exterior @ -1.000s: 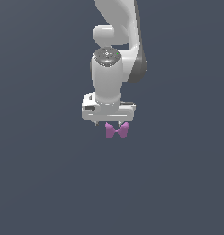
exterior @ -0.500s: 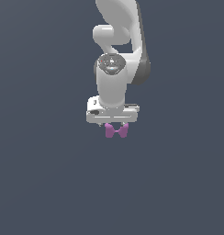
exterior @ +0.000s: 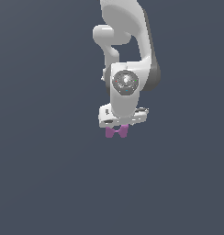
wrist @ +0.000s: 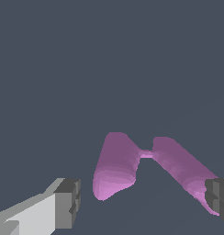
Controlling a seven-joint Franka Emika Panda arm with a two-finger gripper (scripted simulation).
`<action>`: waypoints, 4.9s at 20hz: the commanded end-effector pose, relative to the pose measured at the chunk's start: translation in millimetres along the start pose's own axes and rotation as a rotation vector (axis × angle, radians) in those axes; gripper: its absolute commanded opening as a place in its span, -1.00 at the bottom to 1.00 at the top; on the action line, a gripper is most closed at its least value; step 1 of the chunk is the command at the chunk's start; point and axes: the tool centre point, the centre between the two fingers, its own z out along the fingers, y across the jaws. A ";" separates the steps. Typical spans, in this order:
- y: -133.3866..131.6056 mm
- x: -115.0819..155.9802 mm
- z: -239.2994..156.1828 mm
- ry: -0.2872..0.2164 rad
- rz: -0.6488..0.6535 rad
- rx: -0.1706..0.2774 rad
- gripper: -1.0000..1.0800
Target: Pick up the object and move it to a goal position.
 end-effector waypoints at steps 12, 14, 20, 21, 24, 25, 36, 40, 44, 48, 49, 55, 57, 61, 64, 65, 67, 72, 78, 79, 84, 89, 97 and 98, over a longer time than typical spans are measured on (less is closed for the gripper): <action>-21.5 -4.7 15.1 -0.074 -0.048 0.028 1.00; -21.7 -5.1 19.5 -0.074 -0.048 0.028 1.00; -22.8 -7.6 40.6 -0.077 -0.049 0.029 1.00; -23.0 -7.8 42.5 -0.077 -0.050 0.030 1.00; -23.1 -8.0 43.8 -0.077 -0.050 0.030 -1.00; -23.1 -8.0 43.8 -0.077 -0.050 0.030 -1.00; -22.2 -7.1 41.9 -0.072 -0.050 0.029 -1.00; -20.8 -5.8 42.2 -0.057 -0.057 0.028 -1.00; -18.0 -3.2 42.7 -0.026 -0.071 0.027 -1.00; -13.8 0.7 43.3 0.019 -0.093 0.025 -1.00; -12.6 1.9 43.5 0.033 -0.100 0.025 -1.00; -3.7 11.3 44.1 0.135 -0.148 0.020 -1.00; -0.4 14.9 44.1 0.173 -0.166 0.019 -1.00; 6.0 22.4 43.7 0.249 -0.201 0.015 -1.00; 10.7 28.3 43.0 0.308 -0.228 0.013 -1.00; 12.2 30.3 42.7 0.327 -0.237 0.012 -1.00; 15.4 34.4 41.9 0.367 -0.255 0.010 -1.00; 22.9 45.2 39.2 0.470 -0.302 0.006 -1.00; 31.1 58.4 34.2 0.595 -0.358 0.003 -1.00; 32.3 60.7 33.1 0.615 -0.367 0.002 -1.00; 37.7 71.0 27.3 0.712 -0.411 0.002 -1.00; 42.3 80.6 20.8 0.805 -0.452 0.002 -1.00; 47.8 93.7 11.5 0.934 -0.512 0.004 -1.00; 48.2 95.0 10.7 0.947 -0.518 0.004 -1.00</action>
